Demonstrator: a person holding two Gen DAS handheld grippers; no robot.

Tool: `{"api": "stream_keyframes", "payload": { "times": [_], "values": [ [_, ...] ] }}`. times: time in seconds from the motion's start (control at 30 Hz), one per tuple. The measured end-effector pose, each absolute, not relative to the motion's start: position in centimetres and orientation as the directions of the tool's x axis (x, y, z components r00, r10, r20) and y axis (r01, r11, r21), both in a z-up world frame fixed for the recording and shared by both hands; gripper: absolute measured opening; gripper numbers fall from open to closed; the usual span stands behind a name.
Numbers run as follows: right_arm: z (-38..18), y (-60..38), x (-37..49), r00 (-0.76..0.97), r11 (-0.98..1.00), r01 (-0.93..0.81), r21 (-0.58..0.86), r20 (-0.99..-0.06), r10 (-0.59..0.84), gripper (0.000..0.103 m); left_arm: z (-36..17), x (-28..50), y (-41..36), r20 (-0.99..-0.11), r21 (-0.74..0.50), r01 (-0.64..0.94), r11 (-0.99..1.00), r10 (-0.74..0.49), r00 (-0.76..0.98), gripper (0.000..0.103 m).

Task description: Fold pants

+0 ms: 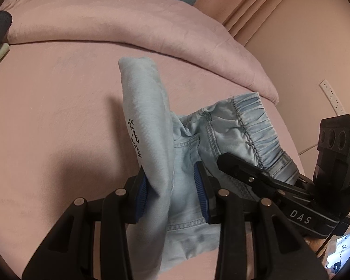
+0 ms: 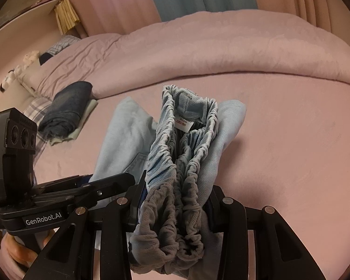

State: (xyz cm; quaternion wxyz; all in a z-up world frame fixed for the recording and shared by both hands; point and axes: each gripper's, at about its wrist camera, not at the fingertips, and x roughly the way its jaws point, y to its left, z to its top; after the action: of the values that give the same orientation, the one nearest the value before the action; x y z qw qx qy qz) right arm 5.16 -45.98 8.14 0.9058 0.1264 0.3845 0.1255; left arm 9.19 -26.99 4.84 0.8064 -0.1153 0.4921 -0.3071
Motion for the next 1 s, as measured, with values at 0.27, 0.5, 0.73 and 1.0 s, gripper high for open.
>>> {"api": "stream_keyframes", "payload": {
  "times": [0.27,0.5,0.73,1.0],
  "values": [
    [7.3,-46.4,5.5,0.660,0.931,-0.110,0.348,-0.675,0.330,0.041,4.8,9.7,-27.0,-0.733,-0.481,0.377,0.792,-0.599,0.323,0.036],
    [7.2,-46.4,5.5,0.660,0.931,-0.109,0.350,-0.674,0.330,0.041,4.6,9.6,-26.9,-0.742,-0.467,0.379,0.799,-0.587,0.323,0.036],
    [6.9,-46.4,5.6,0.657,0.931,-0.101,0.352,-0.679,0.328,0.041,4.6,9.7,-27.2,-0.759,-0.447,0.375,0.812,-0.566,0.321,0.036],
    [6.9,-46.4,5.8,0.651,0.932,-0.095,0.351,-0.686,0.324,0.041,4.5,9.9,-27.7,-0.777,-0.420,0.376,0.826,-0.541,0.321,0.036]
  ]
}}
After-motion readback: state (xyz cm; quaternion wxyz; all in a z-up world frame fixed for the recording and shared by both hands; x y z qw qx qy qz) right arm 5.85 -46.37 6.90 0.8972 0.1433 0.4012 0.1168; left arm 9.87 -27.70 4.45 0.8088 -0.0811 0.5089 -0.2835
